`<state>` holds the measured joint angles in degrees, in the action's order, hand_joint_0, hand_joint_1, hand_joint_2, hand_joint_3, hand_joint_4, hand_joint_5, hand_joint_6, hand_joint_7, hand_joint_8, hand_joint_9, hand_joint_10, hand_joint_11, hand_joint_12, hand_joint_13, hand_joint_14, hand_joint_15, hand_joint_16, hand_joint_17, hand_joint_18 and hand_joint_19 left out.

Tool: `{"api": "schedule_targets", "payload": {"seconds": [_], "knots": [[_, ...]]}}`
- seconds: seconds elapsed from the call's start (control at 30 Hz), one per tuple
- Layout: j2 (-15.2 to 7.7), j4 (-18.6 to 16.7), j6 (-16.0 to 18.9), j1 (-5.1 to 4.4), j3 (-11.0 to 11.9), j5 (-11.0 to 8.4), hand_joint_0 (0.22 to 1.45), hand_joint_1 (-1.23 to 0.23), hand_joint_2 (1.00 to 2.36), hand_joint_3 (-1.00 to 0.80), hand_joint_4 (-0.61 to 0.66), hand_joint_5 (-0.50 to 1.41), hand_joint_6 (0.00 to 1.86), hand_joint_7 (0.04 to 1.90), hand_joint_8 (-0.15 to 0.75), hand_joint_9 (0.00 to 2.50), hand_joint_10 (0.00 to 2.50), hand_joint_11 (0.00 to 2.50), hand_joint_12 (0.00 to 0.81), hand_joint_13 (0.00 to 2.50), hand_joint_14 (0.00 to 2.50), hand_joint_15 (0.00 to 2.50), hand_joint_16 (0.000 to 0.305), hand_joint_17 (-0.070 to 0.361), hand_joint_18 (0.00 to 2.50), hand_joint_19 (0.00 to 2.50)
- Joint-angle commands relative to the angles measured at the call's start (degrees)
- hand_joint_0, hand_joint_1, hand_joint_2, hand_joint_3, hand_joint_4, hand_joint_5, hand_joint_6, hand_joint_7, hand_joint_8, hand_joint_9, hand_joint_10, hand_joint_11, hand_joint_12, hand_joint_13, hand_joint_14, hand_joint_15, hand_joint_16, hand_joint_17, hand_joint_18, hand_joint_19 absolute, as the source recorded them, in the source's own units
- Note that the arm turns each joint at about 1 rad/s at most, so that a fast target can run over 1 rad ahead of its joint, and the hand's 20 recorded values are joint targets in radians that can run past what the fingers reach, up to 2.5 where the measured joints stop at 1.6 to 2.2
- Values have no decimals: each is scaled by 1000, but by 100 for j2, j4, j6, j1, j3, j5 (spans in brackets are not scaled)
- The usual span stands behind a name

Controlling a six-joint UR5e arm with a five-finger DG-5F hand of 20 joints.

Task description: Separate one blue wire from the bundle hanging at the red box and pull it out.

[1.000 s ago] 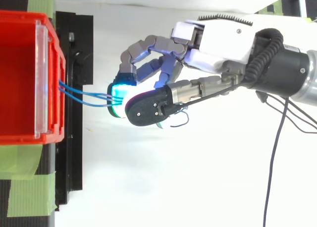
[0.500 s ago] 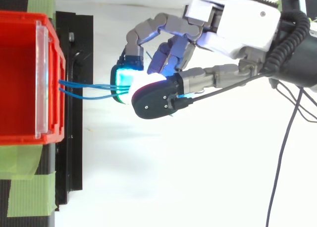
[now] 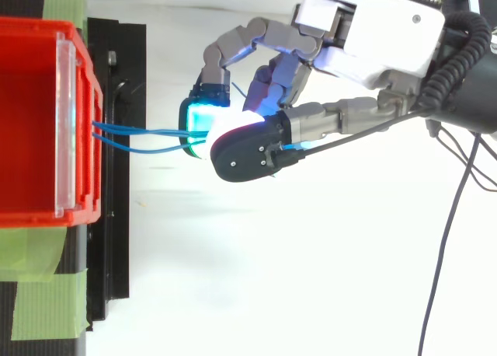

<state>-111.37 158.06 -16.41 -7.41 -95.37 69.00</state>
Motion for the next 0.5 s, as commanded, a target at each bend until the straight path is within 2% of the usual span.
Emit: {"api": "schedule_targets", "payload": {"seconds": [0.0, 0.1, 0.27, 0.47], "knots": [[37, 14, -21, 3, 1, -1, 666, -633, 1016, -346, 137, -226, 871, 979, 433, 1354, 19, 1047, 314, 1429, 220, 1749, 52, 116, 816, 794], [80, 23, -29, 3, 1, -1, 665, -636, 1016, -344, 139, -225, 870, 983, 430, 1352, 19, 1047, 314, 1428, 218, 1746, 52, 116, 802, 787], [186, 40, -240, 11, -8, -18, 665, -639, 1016, -343, 137, -224, 869, 990, 428, 1354, 19, 1050, 320, 1425, 225, 1741, 51, 116, 794, 787], [362, 58, -566, 20, 1, -177, 664, -674, 1019, -298, 105, -219, 871, 993, 428, 1352, 19, 1048, 307, 1433, 177, 1753, 53, 118, 780, 751]]}}
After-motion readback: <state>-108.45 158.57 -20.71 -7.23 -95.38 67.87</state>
